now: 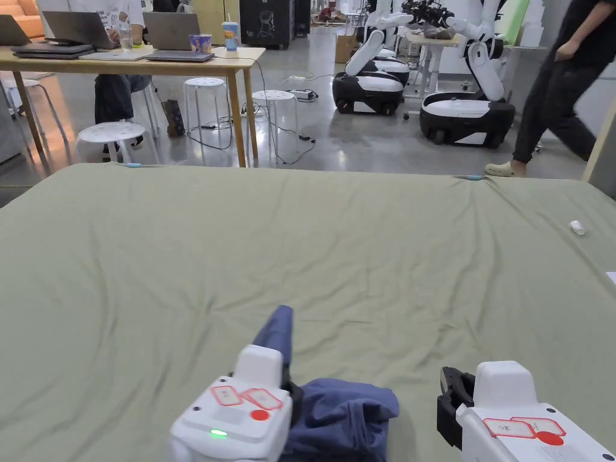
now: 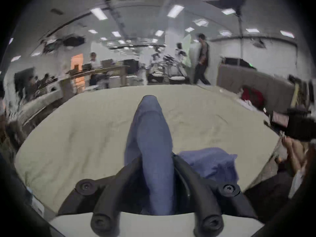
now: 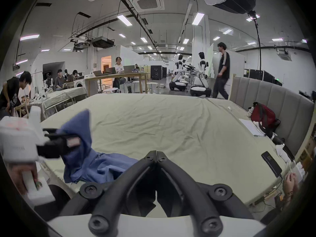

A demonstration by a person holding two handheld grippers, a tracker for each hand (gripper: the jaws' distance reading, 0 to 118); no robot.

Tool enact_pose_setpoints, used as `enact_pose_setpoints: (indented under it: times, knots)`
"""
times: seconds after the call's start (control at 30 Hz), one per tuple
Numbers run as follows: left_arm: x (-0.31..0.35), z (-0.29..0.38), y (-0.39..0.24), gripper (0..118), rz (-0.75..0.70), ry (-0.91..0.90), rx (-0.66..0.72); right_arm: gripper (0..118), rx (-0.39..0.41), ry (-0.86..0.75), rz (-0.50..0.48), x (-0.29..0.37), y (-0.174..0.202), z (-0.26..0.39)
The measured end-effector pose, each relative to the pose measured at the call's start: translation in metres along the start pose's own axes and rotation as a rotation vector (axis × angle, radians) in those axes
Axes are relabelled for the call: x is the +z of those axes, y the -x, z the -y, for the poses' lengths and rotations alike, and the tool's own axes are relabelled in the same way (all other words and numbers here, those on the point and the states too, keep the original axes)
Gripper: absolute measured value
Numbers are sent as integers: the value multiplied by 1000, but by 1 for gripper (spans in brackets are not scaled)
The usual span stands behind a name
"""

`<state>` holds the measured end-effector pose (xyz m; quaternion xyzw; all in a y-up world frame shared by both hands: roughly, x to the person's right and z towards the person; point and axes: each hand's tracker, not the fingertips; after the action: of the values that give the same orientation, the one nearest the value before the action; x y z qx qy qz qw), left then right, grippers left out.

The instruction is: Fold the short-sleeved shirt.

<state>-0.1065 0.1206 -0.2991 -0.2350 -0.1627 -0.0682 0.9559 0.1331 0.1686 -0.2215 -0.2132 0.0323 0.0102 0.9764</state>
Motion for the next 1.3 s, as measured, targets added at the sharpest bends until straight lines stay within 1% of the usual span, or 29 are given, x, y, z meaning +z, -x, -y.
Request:
enact_pose_setpoints:
  times: [0.1, 0.17, 0.27, 0.33, 0.37, 0.4, 0.43, 0.47, 0.5, 0.57, 0.6, 0.67, 0.7, 0.77, 0.8, 0.83, 0.87, 0.93, 1.0, 1.03, 1.17, 1.23, 1.3]
  knots:
    - [-16, 2, -58, 12, 22, 42, -119, 0, -2, -2, 4, 5, -9, 4]
    - [-20, 4, -83, 12, 37, 71, -189, 0, 5, 0, 7, 6, -14, 5]
    - [-29, 12, -103, 12, 35, 102, -227, 0, -10, 5, -1, 4, -23, 9]
    - [-30, 12, -100, 13, 25, 106, -237, 0, -13, 6, -4, 4, -27, 10]
    - [-28, 10, -97, 19, 23, 107, -239, 0, -15, 7, -7, 3, -28, 11]
    - [-23, 6, -91, 32, 33, 94, -230, 0, -17, 7, -11, 3, -29, 11]
    - [-19, 2, -87, 58, 49, 64, -211, 0, -20, 7, -14, 2, -29, 11]
    - [-11, -4, -83, 72, 53, 35, -183, 0, -23, 8, -18, -4, -33, 16]
    - [-2, -11, -78, 77, 80, 7, -146, 0, -26, 8, -22, -6, -33, 17]
    - [25, -26, -62, 78, 220, -66, -9, 0, -30, 10, -30, -9, -32, 17]
    - [32, -31, -53, 78, 265, -94, 55, 0, -33, 10, -32, -8, -31, 14]
    - [41, -37, -36, 78, 260, -129, 158, 0, -37, 11, -38, -9, -30, 13]
    - [24, -20, -27, 78, 250, -136, 183, 0, -39, 11, -40, -10, -30, 13]
    - [17, -19, -14, 78, 216, -100, 235, 0, -47, 13, -43, -10, -30, 11]
    - [10, -17, -8, 77, 189, -59, 285, 0, -51, 14, -45, -10, -30, 11]
    - [3, -11, -6, 70, 175, -31, 336, 0, -54, 15, -47, -11, -30, 11]
    - [-3, -5, 0, 53, 206, -16, 407, 0, -54, 18, -47, -14, -29, 11]
    - [-13, 5, 2, 15, 264, 16, 493, 0, -52, 19, -47, -14, -29, 12]
    - [-18, 13, -1, 2, 276, 54, 534, 0, -55, 23, -46, -13, -29, 13]
    - [-20, 18, -3, 0, 295, 53, 552, 0, -56, 25, -45, -13, -30, 14]
    - [-24, 23, -24, 0, 432, 72, 569, 0, -60, 37, -34, -15, -34, 17]
    - [-30, 26, -40, 0, 437, 95, 548, 0, -64, 44, -30, -17, -36, 19]
    - [-38, 30, -55, 0, 471, 132, 519, 0, -62, 49, -25, -19, -39, 22]
